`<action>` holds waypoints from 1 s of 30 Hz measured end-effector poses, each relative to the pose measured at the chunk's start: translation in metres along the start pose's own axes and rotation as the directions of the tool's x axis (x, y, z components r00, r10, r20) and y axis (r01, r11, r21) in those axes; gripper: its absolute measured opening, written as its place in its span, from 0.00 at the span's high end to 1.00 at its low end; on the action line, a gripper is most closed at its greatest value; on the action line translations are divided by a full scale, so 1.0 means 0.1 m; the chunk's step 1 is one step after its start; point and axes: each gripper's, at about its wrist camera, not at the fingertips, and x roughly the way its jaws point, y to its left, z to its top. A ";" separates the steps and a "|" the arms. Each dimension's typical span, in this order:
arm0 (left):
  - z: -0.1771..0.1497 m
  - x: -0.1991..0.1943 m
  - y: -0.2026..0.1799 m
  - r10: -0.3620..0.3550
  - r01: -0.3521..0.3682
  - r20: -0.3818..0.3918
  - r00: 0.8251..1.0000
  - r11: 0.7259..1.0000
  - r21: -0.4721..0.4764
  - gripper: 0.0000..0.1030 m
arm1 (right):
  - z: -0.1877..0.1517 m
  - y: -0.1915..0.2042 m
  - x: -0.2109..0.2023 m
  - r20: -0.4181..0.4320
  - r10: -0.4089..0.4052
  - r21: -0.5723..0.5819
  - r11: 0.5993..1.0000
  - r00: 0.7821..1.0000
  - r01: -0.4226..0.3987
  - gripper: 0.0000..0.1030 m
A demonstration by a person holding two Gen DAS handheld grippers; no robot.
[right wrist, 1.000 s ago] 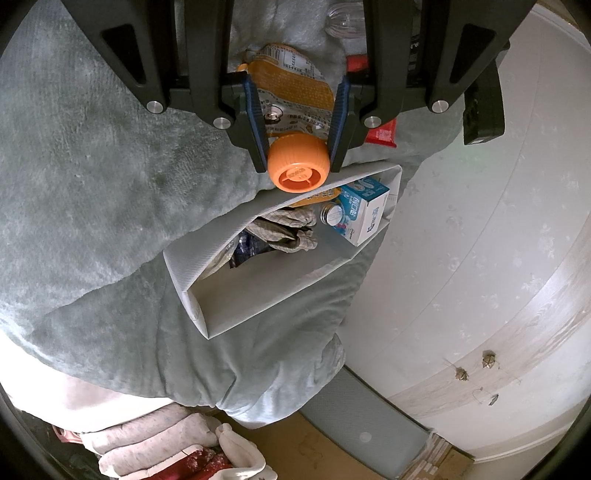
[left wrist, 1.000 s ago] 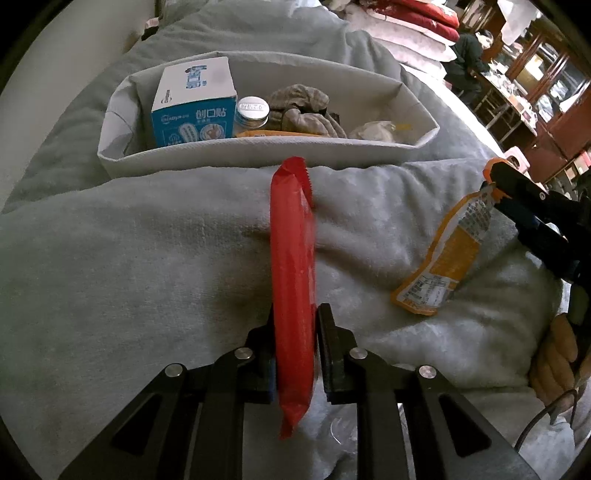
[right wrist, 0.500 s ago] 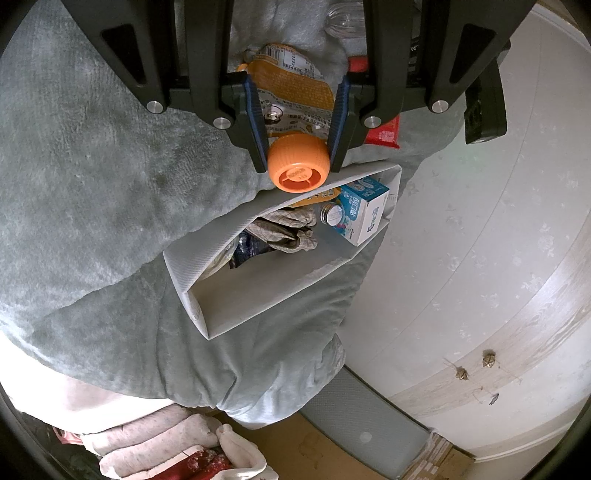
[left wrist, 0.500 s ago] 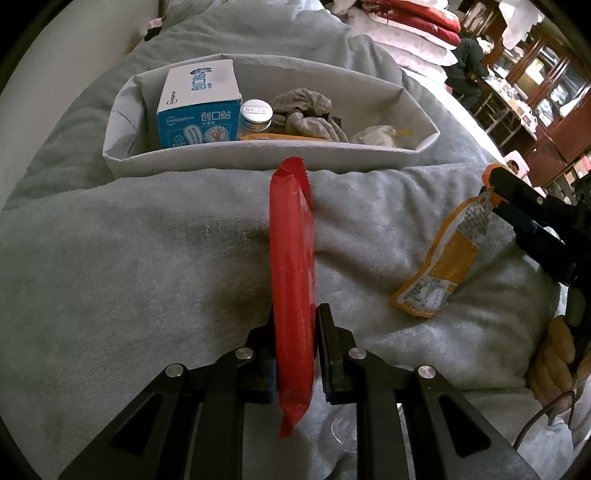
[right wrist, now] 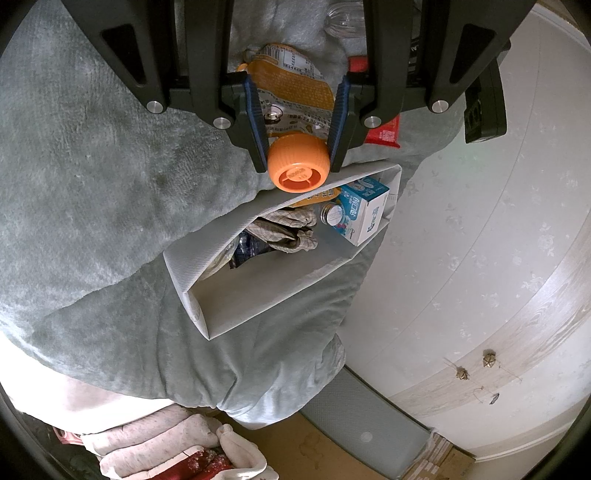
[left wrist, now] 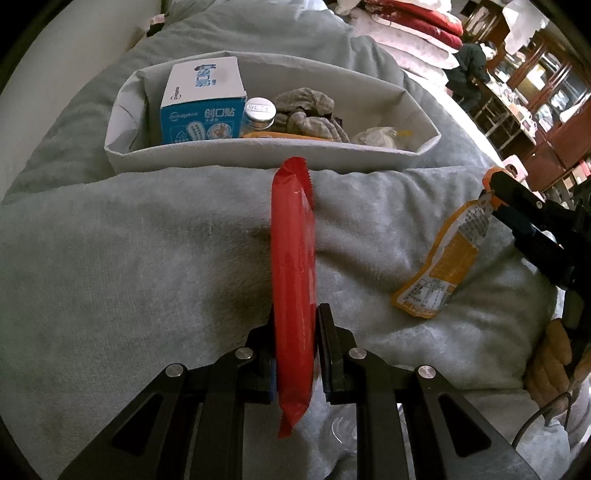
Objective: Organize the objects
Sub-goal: 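Hold the red packet in the left tool and the pouch in the right tool, then carry the squeeze pouch into the bin and open the right tool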
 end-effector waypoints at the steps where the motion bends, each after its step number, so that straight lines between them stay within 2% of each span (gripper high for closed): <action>1: 0.00 0.00 0.00 0.000 0.000 0.000 1.000 1.000 0.000 0.83 | 0.00 0.00 0.00 0.000 0.000 0.000 1.000 1.000 0.000 0.70; 20: -0.01 -0.05 -0.01 -0.010 0.010 0.015 1.000 1.000 -0.008 0.84 | -0.02 0.03 -0.03 0.015 0.008 0.000 1.000 1.000 -0.008 0.70; 25: 0.06 -0.28 -0.08 0.011 -0.012 0.093 0.996 1.000 0.014 0.86 | -0.04 0.20 -0.14 0.058 -0.005 -0.055 0.998 0.998 0.008 0.70; 30: 0.25 -0.57 -0.13 -0.033 0.028 0.158 0.987 0.999 0.031 0.86 | 0.04 0.48 -0.20 0.085 -0.038 -0.138 0.989 0.996 0.050 0.70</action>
